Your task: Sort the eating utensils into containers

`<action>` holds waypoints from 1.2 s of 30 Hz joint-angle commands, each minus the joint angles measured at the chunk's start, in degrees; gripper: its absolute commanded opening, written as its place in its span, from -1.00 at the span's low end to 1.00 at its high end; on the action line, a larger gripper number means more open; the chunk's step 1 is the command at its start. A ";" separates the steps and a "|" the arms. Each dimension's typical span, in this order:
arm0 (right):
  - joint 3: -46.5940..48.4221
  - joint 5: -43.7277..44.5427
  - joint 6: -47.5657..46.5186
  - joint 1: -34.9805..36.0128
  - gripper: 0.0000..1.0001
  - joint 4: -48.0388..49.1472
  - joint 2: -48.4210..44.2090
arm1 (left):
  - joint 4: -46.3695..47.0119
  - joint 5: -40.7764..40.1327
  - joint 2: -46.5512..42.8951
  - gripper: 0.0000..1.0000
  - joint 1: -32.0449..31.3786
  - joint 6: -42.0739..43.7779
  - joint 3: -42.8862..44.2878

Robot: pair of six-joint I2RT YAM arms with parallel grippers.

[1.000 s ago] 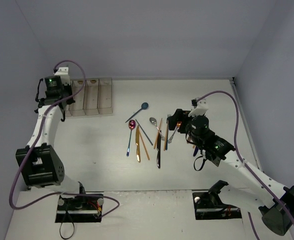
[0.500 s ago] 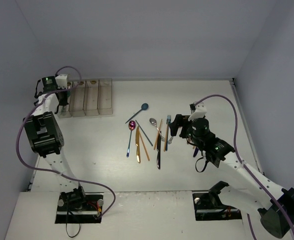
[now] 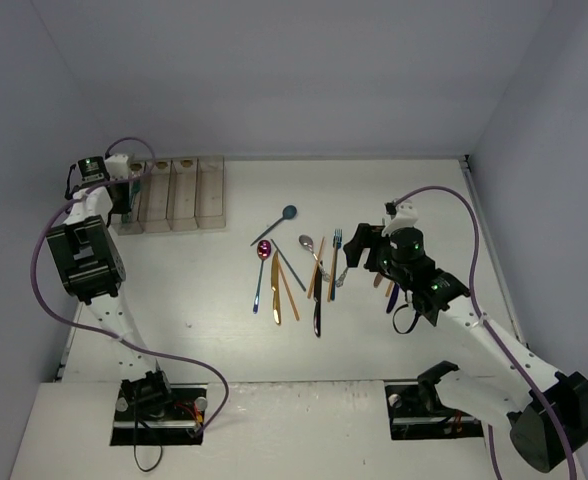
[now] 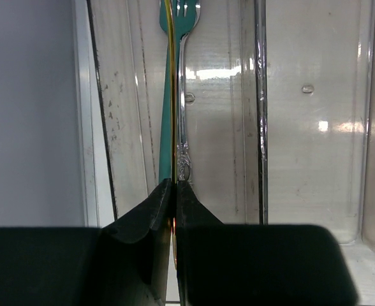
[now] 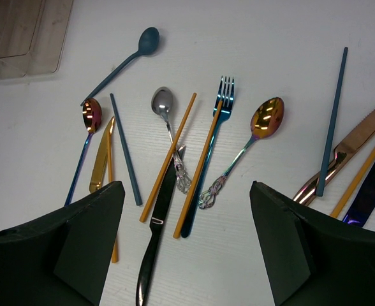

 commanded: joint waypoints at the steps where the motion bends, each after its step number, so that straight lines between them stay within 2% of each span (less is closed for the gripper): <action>1: 0.87 -1.22 -0.28 -0.19 0.54 2.70 0.89 | 1.83 0.45 -2.63 -1.00 0.05 1.52 1.08; 7: 1.12 -0.89 -1.20 -0.28 0.55 2.70 1.40 | 1.93 -1.21 -2.81 -0.96 0.05 0.56 1.13; 11: 0.97 -0.87 -1.60 -0.28 0.55 2.70 1.61 | 2.00 -1.67 -3.41 -0.59 0.05 -0.31 0.83; 13: 0.79 -0.75 -1.61 -0.28 0.55 2.70 1.64 | 2.77 -1.93 -3.92 -0.48 0.00 -0.74 0.37; 19: 1.04 -0.39 -1.96 -0.28 0.56 2.70 2.09 | 4.37 -2.03 -6.15 -0.28 0.03 -2.94 -1.04; 20: 1.30 -0.26 -1.96 -0.28 0.56 2.70 2.22 | 4.96 -1.77 -7.65 -0.17 -0.03 -4.37 -1.36; 24: 1.93 0.97 -1.96 -0.25 0.56 2.70 3.43 | 7.20 -0.18 -12.20 -0.07 -0.60 -9.31 -2.09; 28: 2.83 2.22 -1.17 -0.19 0.50 2.54 6.44 | 10.89 -1.85 -20.37 0.05 -4.58 -16.60 -4.98; 31: 4.19 4.30 1.65 -0.10 0.38 2.13 10.72 | 16.19 -2.86 -28.43 0.21 -9.87 -20.42 -11.34; 36: 7.35 5.86 3.07 0.99 0.22 2.10 18.73 | 15.43 -6.60 -38.84 0.29 -18.79 -23.09 -19.48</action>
